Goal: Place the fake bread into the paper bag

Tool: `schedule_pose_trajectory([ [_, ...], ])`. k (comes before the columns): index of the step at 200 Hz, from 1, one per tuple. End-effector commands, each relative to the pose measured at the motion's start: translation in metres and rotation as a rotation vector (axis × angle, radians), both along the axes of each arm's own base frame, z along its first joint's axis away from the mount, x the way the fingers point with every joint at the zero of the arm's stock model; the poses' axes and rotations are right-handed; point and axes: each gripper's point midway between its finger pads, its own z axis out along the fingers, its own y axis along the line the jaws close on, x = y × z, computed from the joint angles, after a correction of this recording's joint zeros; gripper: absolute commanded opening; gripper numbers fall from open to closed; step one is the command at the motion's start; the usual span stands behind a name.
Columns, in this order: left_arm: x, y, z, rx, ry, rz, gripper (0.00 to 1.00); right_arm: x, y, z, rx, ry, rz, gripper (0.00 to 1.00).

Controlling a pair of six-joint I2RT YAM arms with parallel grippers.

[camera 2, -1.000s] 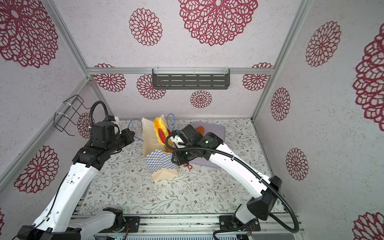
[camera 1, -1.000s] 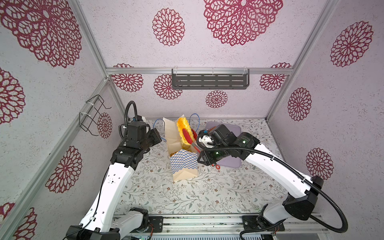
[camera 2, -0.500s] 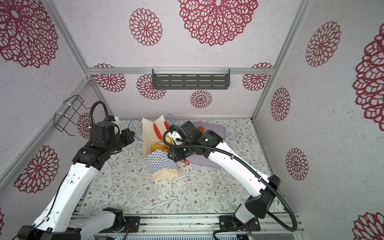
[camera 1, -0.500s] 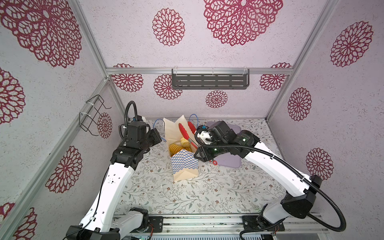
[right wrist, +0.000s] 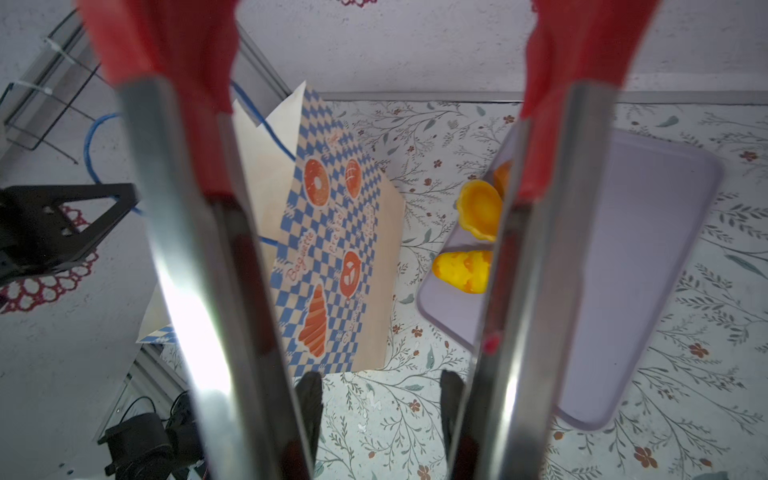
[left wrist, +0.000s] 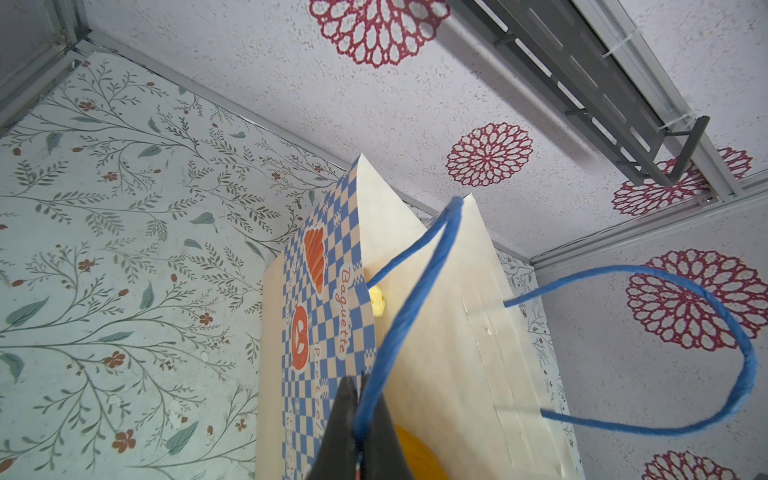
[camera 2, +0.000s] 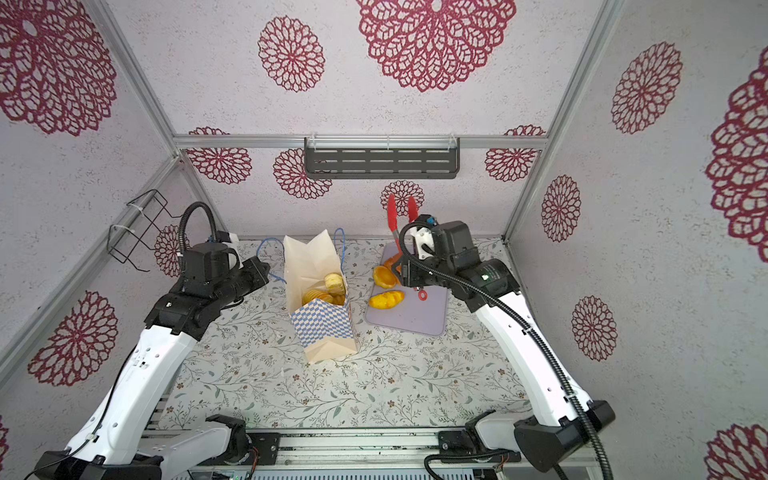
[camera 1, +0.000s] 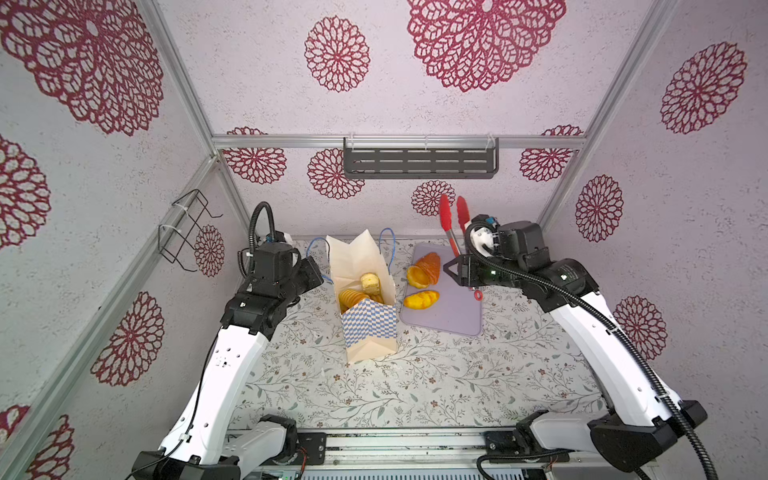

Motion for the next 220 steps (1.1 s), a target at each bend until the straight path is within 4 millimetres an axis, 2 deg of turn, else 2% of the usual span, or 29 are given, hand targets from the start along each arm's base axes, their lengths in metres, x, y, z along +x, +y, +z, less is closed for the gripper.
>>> schedule_pose_trajectory([
  [1, 0.001, 0.0, 0.011, -0.01, -0.027, -0.006, 0.0, 0.011, -0.002, -0.027, 0.057, 0.067, 0.001, 0.48],
  [50, 0.001, -0.002, 0.011, -0.014, -0.026, -0.017, 0.01, 0.028, -0.021, -0.141, 0.077, 0.343, -0.04, 0.47],
  [74, 0.0, -0.003, 0.012, -0.02, -0.032, -0.02, 0.01, 0.039, -0.022, -0.174, 0.076, 0.407, -0.041, 0.47],
  [96, -0.002, -0.002, 0.011, -0.026, -0.033, -0.019, 0.01, 0.05, -0.02, -0.196, 0.067, 0.465, -0.034, 0.47],
  [138, -0.005, -0.002, 0.01, -0.03, -0.038, -0.017, 0.01, 0.07, -0.018, -0.214, 0.064, 0.519, -0.027, 0.49],
  [220, -0.008, 0.0, 0.011, -0.018, -0.052, -0.016, 0.03, 0.102, -0.01, -0.216, 0.105, 0.559, -0.037, 0.53],
])
